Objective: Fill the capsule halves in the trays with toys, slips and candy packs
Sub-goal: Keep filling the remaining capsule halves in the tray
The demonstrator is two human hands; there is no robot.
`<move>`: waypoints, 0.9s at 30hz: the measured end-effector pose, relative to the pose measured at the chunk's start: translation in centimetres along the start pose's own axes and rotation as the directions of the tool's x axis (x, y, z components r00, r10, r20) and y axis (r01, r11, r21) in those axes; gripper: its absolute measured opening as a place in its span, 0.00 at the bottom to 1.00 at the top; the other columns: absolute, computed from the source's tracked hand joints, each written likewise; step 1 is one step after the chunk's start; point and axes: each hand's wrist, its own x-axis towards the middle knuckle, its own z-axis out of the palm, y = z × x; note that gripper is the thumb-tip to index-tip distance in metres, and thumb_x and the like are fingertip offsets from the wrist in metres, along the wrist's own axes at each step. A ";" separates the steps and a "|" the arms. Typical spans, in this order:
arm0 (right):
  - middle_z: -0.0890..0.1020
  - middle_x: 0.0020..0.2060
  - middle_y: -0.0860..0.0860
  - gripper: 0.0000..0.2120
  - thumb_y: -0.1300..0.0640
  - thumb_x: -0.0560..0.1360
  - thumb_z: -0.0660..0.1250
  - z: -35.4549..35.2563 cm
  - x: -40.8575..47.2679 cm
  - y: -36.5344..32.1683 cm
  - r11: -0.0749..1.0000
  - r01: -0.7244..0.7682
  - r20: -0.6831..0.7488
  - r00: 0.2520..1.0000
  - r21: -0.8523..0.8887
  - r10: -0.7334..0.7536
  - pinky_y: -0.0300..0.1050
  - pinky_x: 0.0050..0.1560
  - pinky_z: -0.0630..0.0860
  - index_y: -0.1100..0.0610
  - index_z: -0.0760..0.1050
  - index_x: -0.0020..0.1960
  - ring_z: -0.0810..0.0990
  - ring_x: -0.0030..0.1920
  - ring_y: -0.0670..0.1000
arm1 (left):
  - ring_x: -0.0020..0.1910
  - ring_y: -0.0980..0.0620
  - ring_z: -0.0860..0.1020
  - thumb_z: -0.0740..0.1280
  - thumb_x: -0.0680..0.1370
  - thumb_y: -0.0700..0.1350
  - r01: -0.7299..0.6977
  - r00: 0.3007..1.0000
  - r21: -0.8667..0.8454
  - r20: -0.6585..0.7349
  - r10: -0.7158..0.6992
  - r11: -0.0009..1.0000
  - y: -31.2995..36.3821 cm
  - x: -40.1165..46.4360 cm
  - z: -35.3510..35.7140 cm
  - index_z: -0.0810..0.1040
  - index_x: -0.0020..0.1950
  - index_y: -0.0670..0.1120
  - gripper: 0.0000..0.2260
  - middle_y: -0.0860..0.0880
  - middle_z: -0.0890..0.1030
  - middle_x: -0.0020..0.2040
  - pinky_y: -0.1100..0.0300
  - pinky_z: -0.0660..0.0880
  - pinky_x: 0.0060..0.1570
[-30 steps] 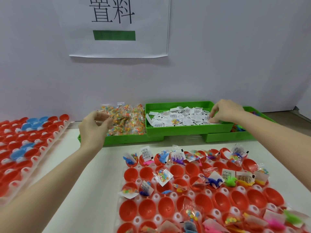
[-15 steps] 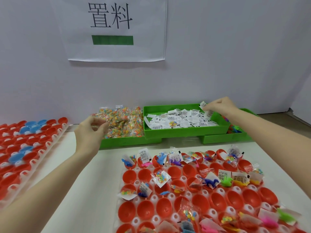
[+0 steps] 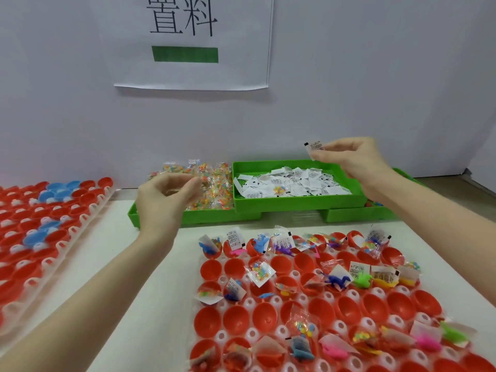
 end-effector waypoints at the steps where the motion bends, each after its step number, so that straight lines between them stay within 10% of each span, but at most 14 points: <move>1: 0.79 0.27 0.44 0.12 0.55 0.63 0.75 0.4 -1.7 -1.1 0.999 -0.011 0.092 0.996 0.038 0.008 0.29 0.25 0.61 0.59 0.80 0.43 0.64 0.19 0.40 | 0.32 0.56 0.81 0.70 0.72 0.38 0.001 0.998 -0.047 0.057 0.001 0.999 0.9 -1.3 0.5 0.80 0.41 0.43 0.01 0.48 0.81 0.33 0.69 0.76 0.36; 8: 0.83 0.29 0.48 0.13 0.54 0.56 0.74 2.0 -13.0 -4.0 0.994 0.008 0.383 0.922 0.113 -0.051 0.30 0.32 0.73 0.57 0.81 0.38 0.80 0.29 0.42 | 0.35 0.54 0.83 0.62 0.72 0.54 0.250 0.893 -0.227 0.429 -0.134 0.941 5.8 -10.9 1.8 0.83 0.37 0.44 0.17 0.47 0.84 0.35 0.69 0.76 0.36; 18: 0.76 0.32 0.44 0.16 0.46 0.62 0.76 0.8 -21.3 -3.2 0.981 0.185 0.366 0.919 -0.066 -0.148 0.30 0.28 0.64 0.46 0.77 0.48 0.67 0.25 0.41 | 0.31 0.56 0.81 0.69 0.69 0.38 0.185 0.887 -0.186 0.454 -0.083 0.965 6.2 -18.4 -1.5 0.85 0.35 0.49 0.08 0.49 0.83 0.32 0.68 0.76 0.33; 22: 0.75 0.29 0.47 0.17 0.68 0.71 0.61 -0.2 -22.5 -2.6 0.978 -0.160 0.405 0.910 0.136 0.092 0.32 0.25 0.65 0.47 0.73 0.48 0.67 0.24 0.40 | 0.34 0.53 0.82 0.72 0.68 0.41 0.134 0.847 -0.026 0.523 -0.101 0.991 5.8 -20.8 -2.9 0.83 0.43 0.54 0.08 0.48 0.82 0.38 0.62 0.79 0.37; 27: 0.79 0.39 0.45 0.17 0.63 0.73 0.62 -1.6 -25.9 -1.5 0.994 -0.021 0.479 0.877 0.111 -0.035 0.31 0.42 0.74 0.47 0.71 0.58 0.78 0.40 0.41 | 0.38 0.59 0.82 0.74 0.68 0.38 0.018 0.773 0.080 0.631 -0.064 0.997 5.7 -23.4 -3.4 0.79 0.46 0.56 0.14 0.56 0.84 0.38 0.70 0.75 0.42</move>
